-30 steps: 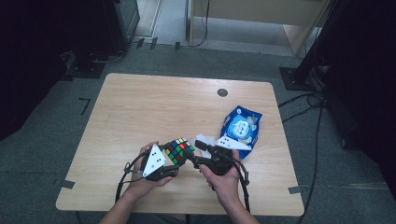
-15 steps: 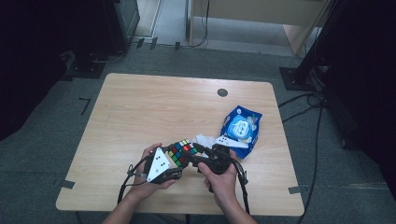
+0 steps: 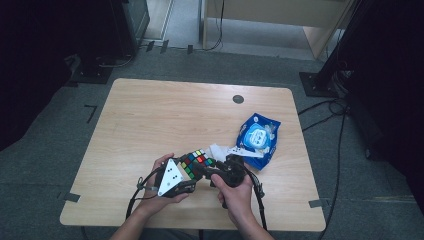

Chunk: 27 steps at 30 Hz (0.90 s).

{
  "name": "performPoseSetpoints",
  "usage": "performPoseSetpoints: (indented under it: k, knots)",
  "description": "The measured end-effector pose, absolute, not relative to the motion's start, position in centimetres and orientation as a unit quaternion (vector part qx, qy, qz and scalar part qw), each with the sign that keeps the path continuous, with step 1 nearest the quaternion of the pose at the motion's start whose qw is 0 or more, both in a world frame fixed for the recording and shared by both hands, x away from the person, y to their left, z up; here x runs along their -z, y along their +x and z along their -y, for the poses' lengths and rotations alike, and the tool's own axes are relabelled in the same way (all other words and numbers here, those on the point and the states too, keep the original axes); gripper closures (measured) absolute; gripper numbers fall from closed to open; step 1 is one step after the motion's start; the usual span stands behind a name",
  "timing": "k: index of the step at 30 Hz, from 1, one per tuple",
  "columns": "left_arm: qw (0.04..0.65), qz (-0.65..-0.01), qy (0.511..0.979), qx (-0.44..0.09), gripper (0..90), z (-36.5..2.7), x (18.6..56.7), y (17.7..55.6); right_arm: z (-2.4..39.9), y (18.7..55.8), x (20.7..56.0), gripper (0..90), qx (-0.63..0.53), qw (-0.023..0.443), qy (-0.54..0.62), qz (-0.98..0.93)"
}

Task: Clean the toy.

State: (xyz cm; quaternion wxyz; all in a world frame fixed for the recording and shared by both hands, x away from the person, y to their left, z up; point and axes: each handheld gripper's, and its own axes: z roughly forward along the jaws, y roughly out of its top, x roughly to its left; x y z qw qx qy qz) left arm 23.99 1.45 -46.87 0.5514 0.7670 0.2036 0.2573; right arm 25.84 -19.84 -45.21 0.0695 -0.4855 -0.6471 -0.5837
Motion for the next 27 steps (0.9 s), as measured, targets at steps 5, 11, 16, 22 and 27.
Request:
performPoseSetpoints:
  k: [5, 11, 16, 22, 27]
  knots:
    - [0.543, -0.193, 0.777, -0.255, 32.6, -1.5, 47.2, 24.1, 20.1, 26.1, 45.3, 34.5, 0.576, 0.064, -0.489, 0.652]
    - [0.520, -0.163, 0.795, -0.265, 32.3, -2.0, 47.6, 24.4, 21.8, 26.4, 43.9, 34.5, 0.576, 0.034, -0.486, 0.657]
    - [0.502, -0.168, 0.799, -0.284, 34.1, -2.4, 47.9, 24.8, 22.5, 26.5, 43.2, 34.5, 0.573, 0.035, -0.477, 0.666]
    - [0.495, -0.162, 0.800, -0.297, 33.6, -2.2, 47.8, 24.5, 21.5, 26.6, 43.7, 34.5, 0.553, 0.056, -0.463, 0.690]
    - [0.498, -0.159, 0.798, -0.301, 33.4, -2.0, 47.8, 24.2, 21.4, 26.6, 43.7, 34.4, 0.553, 0.054, -0.460, 0.693]
